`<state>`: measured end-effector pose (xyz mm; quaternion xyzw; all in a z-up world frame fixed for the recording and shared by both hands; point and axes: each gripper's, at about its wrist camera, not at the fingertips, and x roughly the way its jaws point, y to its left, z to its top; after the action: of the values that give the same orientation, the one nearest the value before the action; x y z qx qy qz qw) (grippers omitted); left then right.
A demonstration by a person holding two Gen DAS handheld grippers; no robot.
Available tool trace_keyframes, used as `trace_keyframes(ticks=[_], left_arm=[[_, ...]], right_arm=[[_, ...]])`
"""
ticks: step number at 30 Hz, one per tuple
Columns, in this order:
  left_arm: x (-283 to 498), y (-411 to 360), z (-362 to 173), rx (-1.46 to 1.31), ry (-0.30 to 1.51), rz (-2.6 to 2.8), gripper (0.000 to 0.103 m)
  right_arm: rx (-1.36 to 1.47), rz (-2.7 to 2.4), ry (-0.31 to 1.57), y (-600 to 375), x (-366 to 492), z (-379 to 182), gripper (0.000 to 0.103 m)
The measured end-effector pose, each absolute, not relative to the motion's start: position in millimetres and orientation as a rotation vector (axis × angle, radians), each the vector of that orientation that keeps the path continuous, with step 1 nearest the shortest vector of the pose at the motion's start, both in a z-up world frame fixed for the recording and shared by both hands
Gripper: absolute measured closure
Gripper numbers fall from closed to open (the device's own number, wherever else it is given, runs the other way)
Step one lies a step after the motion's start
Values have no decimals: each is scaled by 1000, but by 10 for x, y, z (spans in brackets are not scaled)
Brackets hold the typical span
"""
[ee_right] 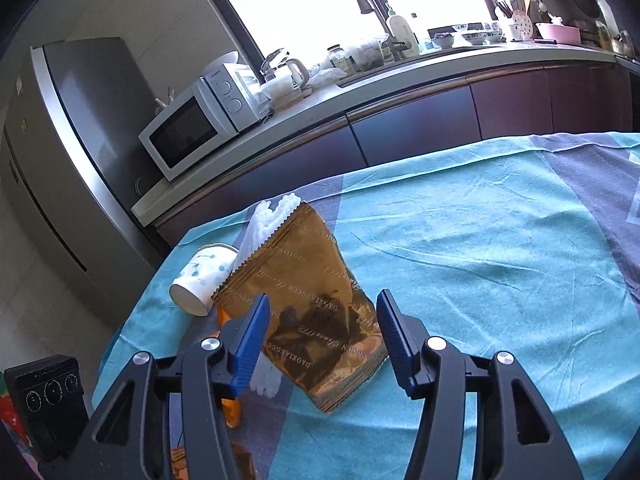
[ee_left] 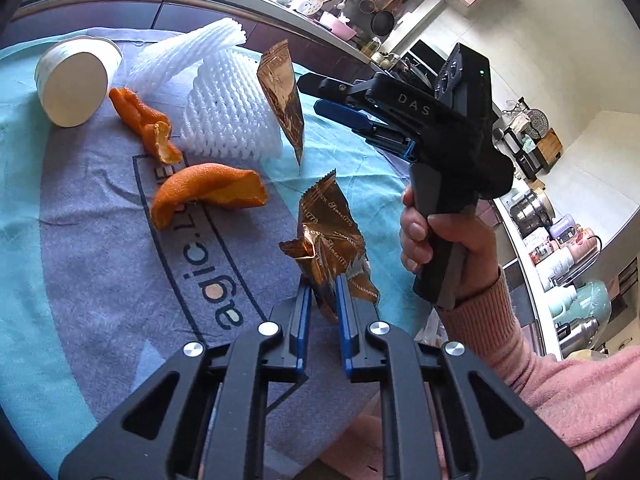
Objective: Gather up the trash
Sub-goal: 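Grasp the gold snack bag with the right gripper while the left gripper holds the wrapper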
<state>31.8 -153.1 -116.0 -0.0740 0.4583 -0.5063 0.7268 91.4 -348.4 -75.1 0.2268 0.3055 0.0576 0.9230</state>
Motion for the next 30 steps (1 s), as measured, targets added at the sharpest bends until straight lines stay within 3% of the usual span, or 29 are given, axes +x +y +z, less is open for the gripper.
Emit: trace_keyframes(ticks=[7,15,26,30], left_arm=[[378,-1294,-1105,-193,991,-1072,90],[432,-998,-1041,-230,957,-1017,90],[536,-632,-899,-253,897,-944,90],[531,-492,-854,-260,875,-916,91]], right_arm=[[480,211,665,-3568,1167,-779,36],[455,294,717,-3427,1163,-880,36],[453,325,695,-3275,793,-823,58],[441,326,696,-3210,684,-810,76]])
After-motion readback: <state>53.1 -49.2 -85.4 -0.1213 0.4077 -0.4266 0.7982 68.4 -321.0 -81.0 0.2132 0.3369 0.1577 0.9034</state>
